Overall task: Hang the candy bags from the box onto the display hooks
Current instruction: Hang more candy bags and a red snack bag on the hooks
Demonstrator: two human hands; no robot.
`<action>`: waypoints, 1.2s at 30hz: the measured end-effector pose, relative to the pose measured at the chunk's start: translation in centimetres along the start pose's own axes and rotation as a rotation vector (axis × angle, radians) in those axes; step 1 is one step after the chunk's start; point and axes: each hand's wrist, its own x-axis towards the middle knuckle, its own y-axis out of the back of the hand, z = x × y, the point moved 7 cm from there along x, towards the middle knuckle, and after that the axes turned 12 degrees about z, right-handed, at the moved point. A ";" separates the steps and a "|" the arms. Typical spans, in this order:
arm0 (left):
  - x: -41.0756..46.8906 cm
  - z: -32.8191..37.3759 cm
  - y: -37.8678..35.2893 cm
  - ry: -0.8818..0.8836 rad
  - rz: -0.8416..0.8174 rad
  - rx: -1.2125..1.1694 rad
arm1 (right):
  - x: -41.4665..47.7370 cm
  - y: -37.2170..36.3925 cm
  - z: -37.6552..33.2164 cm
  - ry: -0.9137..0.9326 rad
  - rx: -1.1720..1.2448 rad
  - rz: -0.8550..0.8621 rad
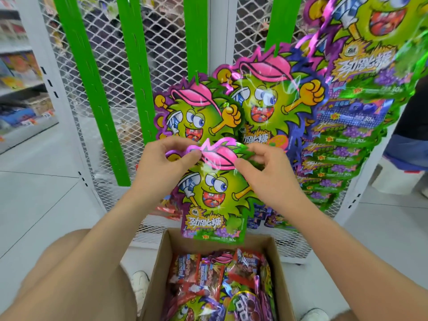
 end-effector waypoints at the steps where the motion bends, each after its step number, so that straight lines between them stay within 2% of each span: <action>1: 0.8 1.2 0.1 -0.087 0.056 0.040 | 0.3 0.1 -1.0 0.081 -0.046 0.050; 5: 4.1 6.8 0.7 -0.344 0.281 0.082 | 2.1 0.5 -5.7 0.358 -0.222 0.304; 7: 6.0 9.1 1.0 -0.384 0.334 0.024 | 3.5 0.7 -8.0 0.455 -0.266 0.413; 9: 8.0 10.7 1.0 -0.373 0.309 -0.040 | 5.1 0.8 -10.2 0.528 -0.319 0.484; 13: 10.7 12.1 0.3 -0.301 0.212 -0.106 | 8.3 0.5 -13.1 0.500 -0.322 0.472; 20: 12.5 12.6 0.9 -0.248 0.192 -0.131 | 10.7 -1.8 -14.9 0.479 -0.290 0.524; 25: 12.1 12.9 0.7 -0.242 0.081 -0.116 | 10.9 -2.1 -15.4 0.427 -0.272 0.596; 31: 11.3 12.8 0.0 -0.245 -0.035 -0.103 | 10.7 -2.2 -15.6 0.376 -0.210 0.606; 36: 10.9 13.3 0.0 -0.269 -0.049 -0.111 | 10.6 -1.7 -15.7 0.397 -0.138 0.625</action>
